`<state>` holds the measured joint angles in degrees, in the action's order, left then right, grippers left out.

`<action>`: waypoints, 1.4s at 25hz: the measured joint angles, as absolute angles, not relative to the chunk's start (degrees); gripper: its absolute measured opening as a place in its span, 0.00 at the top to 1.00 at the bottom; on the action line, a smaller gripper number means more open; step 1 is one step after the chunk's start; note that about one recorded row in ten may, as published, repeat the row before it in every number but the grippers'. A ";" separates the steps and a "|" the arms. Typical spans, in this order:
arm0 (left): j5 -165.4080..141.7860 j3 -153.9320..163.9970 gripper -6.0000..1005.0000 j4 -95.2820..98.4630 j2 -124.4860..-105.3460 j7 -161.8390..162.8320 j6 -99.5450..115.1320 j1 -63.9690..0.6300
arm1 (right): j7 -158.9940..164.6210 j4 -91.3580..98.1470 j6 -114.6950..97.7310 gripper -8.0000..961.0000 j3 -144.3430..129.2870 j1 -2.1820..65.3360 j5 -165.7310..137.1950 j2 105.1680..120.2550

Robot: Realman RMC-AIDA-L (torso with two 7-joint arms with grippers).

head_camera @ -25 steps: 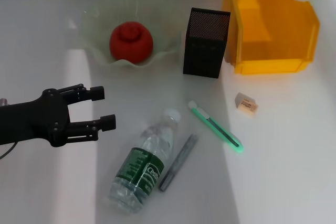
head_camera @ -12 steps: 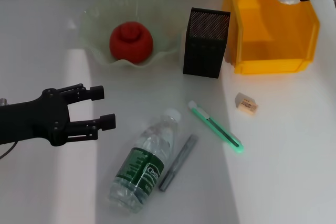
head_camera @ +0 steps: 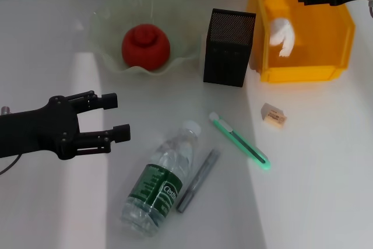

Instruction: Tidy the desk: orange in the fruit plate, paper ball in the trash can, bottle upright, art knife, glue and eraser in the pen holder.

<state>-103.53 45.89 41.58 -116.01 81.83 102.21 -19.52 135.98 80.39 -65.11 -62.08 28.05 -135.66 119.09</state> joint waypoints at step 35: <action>-136.29 73.92 0.18 76.41 -118.97 151.59 91.96 -38.57 | 79.68 44.12 -111.00 0.14 -33.09 12.99 -108.05 115.60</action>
<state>-136.29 73.92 76.41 -118.97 151.59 91.96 -38.57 79.69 44.12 -111.00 -33.09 12.99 -108.05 115.60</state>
